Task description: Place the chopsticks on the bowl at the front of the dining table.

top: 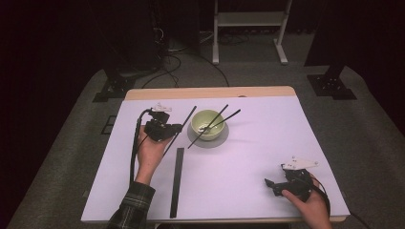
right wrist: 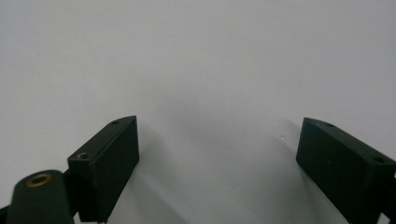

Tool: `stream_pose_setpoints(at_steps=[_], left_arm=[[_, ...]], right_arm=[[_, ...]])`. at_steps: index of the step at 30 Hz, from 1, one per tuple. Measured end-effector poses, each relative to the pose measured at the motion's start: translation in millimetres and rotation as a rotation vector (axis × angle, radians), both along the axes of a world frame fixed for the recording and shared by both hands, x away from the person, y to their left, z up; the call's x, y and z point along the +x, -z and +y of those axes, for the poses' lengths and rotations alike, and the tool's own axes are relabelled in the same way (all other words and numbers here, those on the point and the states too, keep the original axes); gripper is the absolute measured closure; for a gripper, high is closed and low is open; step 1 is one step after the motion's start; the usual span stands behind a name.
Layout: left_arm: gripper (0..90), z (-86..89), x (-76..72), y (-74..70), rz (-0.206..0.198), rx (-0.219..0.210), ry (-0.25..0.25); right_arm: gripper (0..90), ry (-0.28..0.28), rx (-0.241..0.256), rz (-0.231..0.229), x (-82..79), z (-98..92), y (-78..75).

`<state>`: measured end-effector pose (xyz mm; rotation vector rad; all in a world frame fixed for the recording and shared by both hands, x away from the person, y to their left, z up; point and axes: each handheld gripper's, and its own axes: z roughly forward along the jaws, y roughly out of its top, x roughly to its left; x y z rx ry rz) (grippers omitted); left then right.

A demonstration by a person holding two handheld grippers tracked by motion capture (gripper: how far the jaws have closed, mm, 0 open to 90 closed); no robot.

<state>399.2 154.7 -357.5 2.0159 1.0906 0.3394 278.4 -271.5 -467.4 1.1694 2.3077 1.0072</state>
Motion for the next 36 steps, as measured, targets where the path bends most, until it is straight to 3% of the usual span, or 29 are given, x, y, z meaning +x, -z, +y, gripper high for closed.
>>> stream_pose_setpoints(at_steps=[20, 36], left_arm=[[85.9, -29.5, 32.6, -2.4, 0.017, -0.008, 0.013], [85.9, -47.7, 54.5, 0.1, 0.039, 0.020, 0.019]], right_arm=[[11.6, 0.000, 0.001, 0.001, 0.0, 0.0, 0.0], [11.6, 0.000, 0.001, 0.001, 0.0, 0.0, 0.0]])
